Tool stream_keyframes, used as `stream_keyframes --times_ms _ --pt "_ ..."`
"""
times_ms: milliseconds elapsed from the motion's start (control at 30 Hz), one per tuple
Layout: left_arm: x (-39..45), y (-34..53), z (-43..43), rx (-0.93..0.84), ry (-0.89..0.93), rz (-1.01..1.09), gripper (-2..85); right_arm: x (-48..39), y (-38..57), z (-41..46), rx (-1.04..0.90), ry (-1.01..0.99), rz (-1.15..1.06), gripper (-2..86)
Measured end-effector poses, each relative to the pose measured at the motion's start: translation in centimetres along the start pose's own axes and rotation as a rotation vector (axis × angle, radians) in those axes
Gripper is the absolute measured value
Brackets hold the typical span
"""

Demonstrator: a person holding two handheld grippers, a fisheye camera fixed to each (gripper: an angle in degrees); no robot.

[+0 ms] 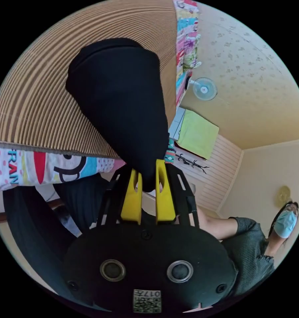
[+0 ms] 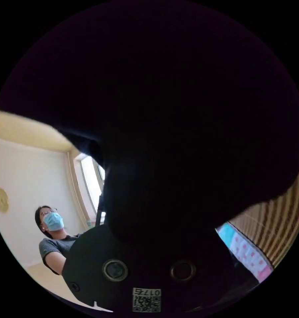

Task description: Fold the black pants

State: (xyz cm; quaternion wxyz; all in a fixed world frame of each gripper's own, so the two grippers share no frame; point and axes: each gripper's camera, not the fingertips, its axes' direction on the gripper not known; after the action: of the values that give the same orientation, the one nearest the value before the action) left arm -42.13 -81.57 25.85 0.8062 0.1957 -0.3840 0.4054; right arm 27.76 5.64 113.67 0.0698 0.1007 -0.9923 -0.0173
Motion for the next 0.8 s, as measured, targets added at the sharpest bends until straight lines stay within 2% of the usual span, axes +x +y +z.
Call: stream_keyframes --times_ms 200,367,533,600,667,733,800 --pt "7.9 5.1 -11.0 0.239 -0.024 0.213 6.4 -7.9 -3.0 14.2 -0.321 -0.02 -0.267 19.1" --pt "14.7 13.0 -25.5 0.588 -0.156 0.407 6.4 -14.1 -2.4 36.1 -0.658 -0.125 -0.434 15.8" --pt "18.6 17.3 -38.9 0.813 -0.257 0.47 6.6 -16.9 -0.5 55.2 -0.843 -0.126 -0.509 12.7" --pt "18.5 17.2 -43.2 0.86 -0.317 0.443 7.0 -15.4 -0.7 60.2 -0.819 0.004 -0.445 12.0" --pt "14.5 15.0 -48.1 0.858 -0.368 0.296 8.0 -10.7 -2.1 62.6 -0.679 0.295 -0.269 12.1" --pt "8.7 13.9 -50.1 0.881 -0.423 0.116 7.9 -6.3 -3.3 60.9 -0.593 0.489 -0.153 9.9" --pt "1.1 12.9 -50.1 0.788 -0.433 -0.111 7.0 -1.9 -4.3 56.8 -0.55 0.609 -0.091 5.6"
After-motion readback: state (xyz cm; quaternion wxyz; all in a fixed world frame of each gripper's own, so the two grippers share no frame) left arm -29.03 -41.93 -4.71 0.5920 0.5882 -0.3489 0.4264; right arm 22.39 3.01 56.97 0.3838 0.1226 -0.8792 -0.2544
